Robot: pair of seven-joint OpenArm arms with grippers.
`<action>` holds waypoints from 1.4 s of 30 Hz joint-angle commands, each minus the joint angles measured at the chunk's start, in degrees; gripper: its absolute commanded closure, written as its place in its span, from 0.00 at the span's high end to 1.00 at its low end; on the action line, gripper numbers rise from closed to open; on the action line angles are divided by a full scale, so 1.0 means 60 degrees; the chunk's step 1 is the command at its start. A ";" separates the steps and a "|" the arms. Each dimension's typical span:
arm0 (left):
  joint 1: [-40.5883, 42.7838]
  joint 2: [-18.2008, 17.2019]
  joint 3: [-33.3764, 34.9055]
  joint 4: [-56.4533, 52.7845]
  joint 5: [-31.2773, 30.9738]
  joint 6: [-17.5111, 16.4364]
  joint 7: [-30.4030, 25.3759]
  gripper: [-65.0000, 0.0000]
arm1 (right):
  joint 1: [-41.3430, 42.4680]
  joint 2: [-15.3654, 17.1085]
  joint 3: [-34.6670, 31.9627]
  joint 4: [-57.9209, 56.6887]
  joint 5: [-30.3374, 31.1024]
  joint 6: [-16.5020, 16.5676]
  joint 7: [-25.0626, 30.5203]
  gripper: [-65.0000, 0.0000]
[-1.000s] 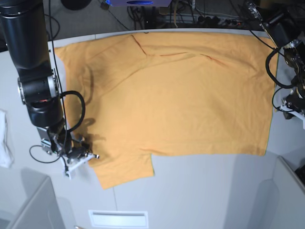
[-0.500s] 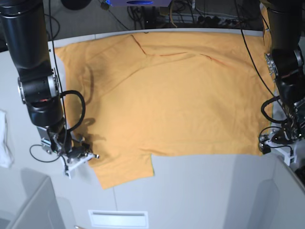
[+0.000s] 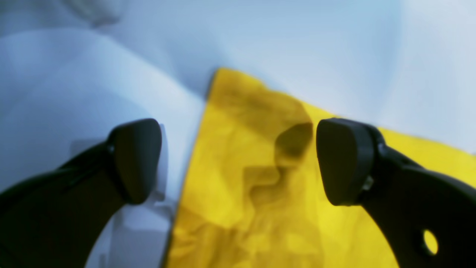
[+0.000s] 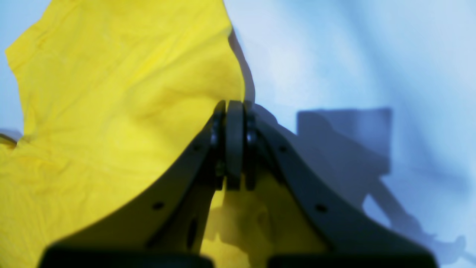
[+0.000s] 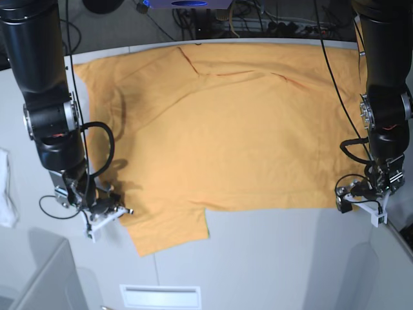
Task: Fold the T-shirt properly
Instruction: 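Move the left gripper to the hem corner and grasp both hem corners, then lift the hem with both grippers and fold it over toward the collar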
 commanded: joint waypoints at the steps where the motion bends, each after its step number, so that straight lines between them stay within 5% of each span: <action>1: -0.0184 -0.0099 -0.0030 0.0050 -0.0063 -0.0050 0.0091 0.97 | 0.0259 0.0064 0.0025 0.0094 -0.0063 -0.0067 -0.0131 0.00; 10: -0.0140 0.0194 -0.0015 0.0079 -0.0063 -0.0050 0.0150 0.93 | 0.0259 0.0064 0.0025 0.0094 -0.0078 -0.0067 -0.0131 0.00; 12: -0.0037 0.0267 0.0073 0.0079 -0.0004 -0.0050 0.0135 0.79 | 0.0259 0.0064 0.0010 0.0094 -0.0078 -0.0067 -0.0131 0.00; 19: 0.0182 0.0252 0.0058 0.0167 -0.0019 -0.0050 0.0077 0.00 | 0.0024 0.0167 0.0025 0.0153 -0.0078 -0.0067 -0.0072 0.00; 27: 0.0974 0.0194 0.0073 0.1823 -0.0048 -0.0079 0.0238 0.00 | -0.0269 0.0182 0.0039 0.0168 -0.0078 -0.0067 0.0573 0.00; 35: 0.2131 0.0179 -0.0044 0.4373 -0.0092 -0.0050 0.1498 0.00 | -0.0855 0.0533 0.0025 0.1911 -0.0078 -0.0053 0.0514 0.00; 42: 0.2922 0.0237 -0.1890 0.6673 -0.0004 -0.0050 0.2963 0.00 | -0.1749 0.1193 0.0054 0.4109 -0.0034 -0.0067 0.0265 0.00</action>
